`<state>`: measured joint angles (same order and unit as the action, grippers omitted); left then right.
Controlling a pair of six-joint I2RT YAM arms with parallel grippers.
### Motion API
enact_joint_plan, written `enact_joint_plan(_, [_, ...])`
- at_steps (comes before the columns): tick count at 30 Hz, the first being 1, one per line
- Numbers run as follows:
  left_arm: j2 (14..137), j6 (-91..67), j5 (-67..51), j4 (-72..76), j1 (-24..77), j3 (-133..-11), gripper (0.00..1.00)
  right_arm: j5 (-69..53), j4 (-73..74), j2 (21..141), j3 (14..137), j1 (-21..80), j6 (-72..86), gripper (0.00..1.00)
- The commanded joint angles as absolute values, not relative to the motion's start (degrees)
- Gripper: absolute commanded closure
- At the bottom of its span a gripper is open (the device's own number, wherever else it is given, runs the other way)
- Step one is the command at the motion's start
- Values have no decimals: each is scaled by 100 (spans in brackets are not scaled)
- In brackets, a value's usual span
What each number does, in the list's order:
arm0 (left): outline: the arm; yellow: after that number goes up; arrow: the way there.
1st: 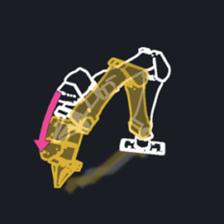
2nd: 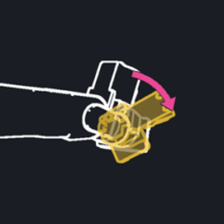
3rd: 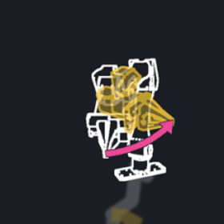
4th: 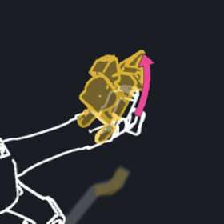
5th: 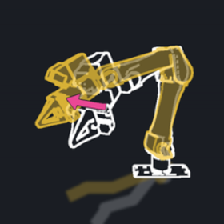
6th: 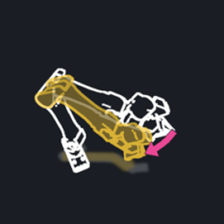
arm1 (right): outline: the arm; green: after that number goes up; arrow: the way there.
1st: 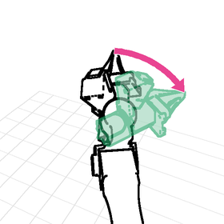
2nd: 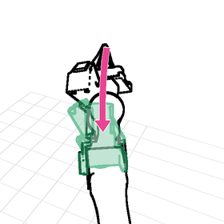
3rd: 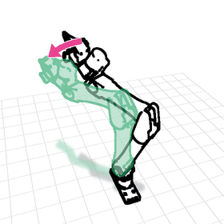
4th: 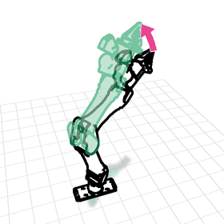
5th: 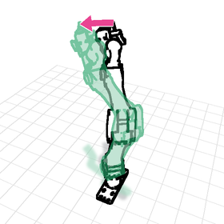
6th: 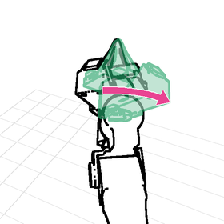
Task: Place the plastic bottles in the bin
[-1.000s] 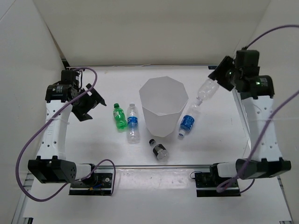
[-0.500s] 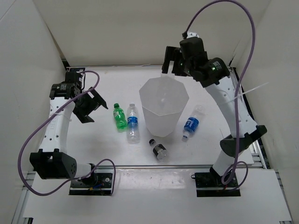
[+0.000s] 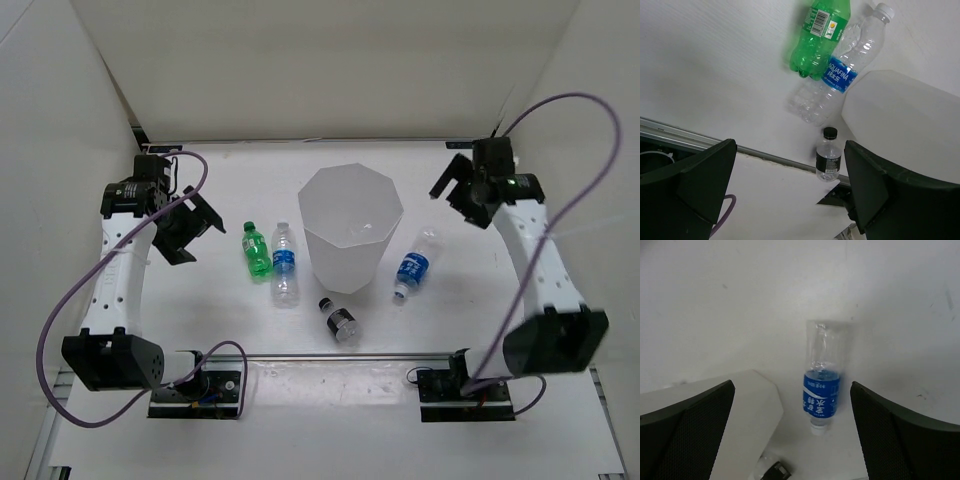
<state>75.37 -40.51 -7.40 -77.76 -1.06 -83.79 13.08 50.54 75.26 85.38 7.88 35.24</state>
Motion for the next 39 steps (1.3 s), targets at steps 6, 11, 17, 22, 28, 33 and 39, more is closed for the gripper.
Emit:
enact_joint_plan(6, [7585, -4061, -650, -7910, -132, -8438, 0, -1054, 4245, 9462, 7576, 343, 3551, 0])
enact_joint_plan(11, [7638, -4113, -650, -7910, -132, -8385, 0, -1055, 4351, 10553, 7919, 343, 3428, 0])
enact_joint_plan(17, [7690, -4113, -589, -7910, -132, -8385, 0, -1002, 4465, 11153, 7937, 343, 3313, 15])
enact_joint_plan(22, [7690, -4113, -589, -7910, -132, -8332, 0, -870, 4543, 10383, 7638, 290, 3190, 46])
enact_joint_plan(28, [7638, -4113, -536, -7910, -132, -8218, 0, -229, 5361, 8545, 8839, 229, 3374, 55])
enact_joint_plan(33, [7427, -4218, -615, -7910, -132, -8218, 0, 43, 5476, 8016, 10983, 465, 3507, 57])
enact_joint_plan(39, [6611, -4544, -394, -7500, -132, -7937, 5, 351, 5537, 8831, 12823, 1405, 3455, 57])
